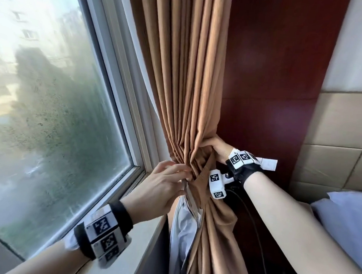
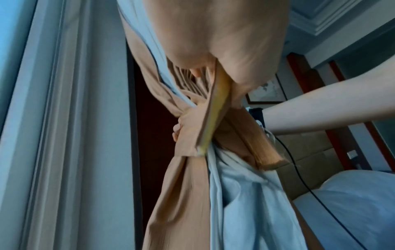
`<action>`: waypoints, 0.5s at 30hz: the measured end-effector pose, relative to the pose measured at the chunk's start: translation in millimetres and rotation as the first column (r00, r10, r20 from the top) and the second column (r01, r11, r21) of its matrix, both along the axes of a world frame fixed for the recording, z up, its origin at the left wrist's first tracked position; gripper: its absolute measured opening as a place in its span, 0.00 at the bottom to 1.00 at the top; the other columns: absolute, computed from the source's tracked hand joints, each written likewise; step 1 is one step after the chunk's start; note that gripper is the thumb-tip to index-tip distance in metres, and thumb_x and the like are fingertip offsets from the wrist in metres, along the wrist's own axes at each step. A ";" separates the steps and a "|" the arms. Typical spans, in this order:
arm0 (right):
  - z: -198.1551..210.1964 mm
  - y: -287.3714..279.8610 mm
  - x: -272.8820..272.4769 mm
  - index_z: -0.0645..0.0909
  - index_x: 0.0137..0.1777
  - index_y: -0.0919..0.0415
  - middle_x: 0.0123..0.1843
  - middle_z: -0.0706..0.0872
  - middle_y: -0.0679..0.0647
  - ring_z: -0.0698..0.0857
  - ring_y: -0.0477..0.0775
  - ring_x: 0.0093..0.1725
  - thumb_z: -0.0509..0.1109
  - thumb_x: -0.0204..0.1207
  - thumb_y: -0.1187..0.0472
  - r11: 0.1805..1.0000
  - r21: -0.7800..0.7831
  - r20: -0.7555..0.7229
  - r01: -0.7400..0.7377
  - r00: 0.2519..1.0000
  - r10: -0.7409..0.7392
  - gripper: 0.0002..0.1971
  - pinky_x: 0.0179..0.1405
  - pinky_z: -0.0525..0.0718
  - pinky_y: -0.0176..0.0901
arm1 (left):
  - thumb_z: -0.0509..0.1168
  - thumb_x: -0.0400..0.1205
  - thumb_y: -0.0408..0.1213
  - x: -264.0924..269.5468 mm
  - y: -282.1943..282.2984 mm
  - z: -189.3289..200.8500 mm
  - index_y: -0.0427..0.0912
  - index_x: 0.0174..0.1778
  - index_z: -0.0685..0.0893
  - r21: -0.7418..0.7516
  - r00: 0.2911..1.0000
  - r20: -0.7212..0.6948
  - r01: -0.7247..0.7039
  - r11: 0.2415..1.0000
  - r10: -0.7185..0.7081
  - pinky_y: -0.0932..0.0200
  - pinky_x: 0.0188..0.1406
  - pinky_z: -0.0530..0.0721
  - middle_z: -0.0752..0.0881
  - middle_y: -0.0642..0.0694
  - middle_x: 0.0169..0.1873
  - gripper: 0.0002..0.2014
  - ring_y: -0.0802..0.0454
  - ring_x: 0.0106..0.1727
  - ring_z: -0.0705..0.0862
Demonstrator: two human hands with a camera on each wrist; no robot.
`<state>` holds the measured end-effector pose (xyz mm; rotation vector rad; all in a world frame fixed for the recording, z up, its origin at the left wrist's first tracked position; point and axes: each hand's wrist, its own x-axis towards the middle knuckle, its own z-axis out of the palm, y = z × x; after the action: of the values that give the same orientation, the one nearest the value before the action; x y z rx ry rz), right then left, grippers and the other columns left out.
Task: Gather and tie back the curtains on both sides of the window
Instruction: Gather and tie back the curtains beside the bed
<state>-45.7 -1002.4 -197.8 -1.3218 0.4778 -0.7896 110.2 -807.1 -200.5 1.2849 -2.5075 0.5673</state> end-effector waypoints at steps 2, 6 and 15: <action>-1.7 -1.7 -0.7 0.83 0.57 0.69 0.51 0.89 0.61 0.88 0.56 0.54 0.72 0.59 0.71 1.000 -0.005 -0.003 0.005 1.000 -0.005 0.23 0.58 0.84 0.44 | 0.61 0.84 0.40 -3.9 -6.5 8.5 0.44 0.47 0.87 0.040 0.999 0.024 0.029 0.999 -0.030 0.57 0.75 0.62 0.81 0.55 0.60 0.10 0.57 0.72 0.72; -5.0 -9.1 -5.2 0.81 0.61 0.71 0.55 0.88 0.64 0.86 0.60 0.58 0.73 0.58 0.70 0.999 0.011 -0.015 0.033 0.999 -0.032 0.27 0.65 0.81 0.49 | 0.56 0.87 0.45 -5.8 -11.6 6.4 0.46 0.43 0.82 0.084 0.999 -0.022 -0.040 0.996 0.042 0.58 0.66 0.70 0.80 0.57 0.47 0.13 0.57 0.57 0.77; -11.8 -22.0 -3.9 0.85 0.54 0.69 0.50 0.90 0.62 0.88 0.58 0.54 0.74 0.57 0.69 0.996 0.053 0.024 0.065 0.998 -0.066 0.21 0.61 0.83 0.48 | 0.52 0.87 0.51 -4.9 -21.8 -13.2 0.47 0.35 0.77 0.032 0.963 -0.220 -0.151 0.988 0.155 0.51 0.55 0.66 0.81 0.58 0.38 0.19 0.55 0.58 0.76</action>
<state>-49.6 -1024.4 -209.6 -1.2510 0.5199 -0.8419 105.3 -828.9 -213.7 1.4693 -2.2491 0.4125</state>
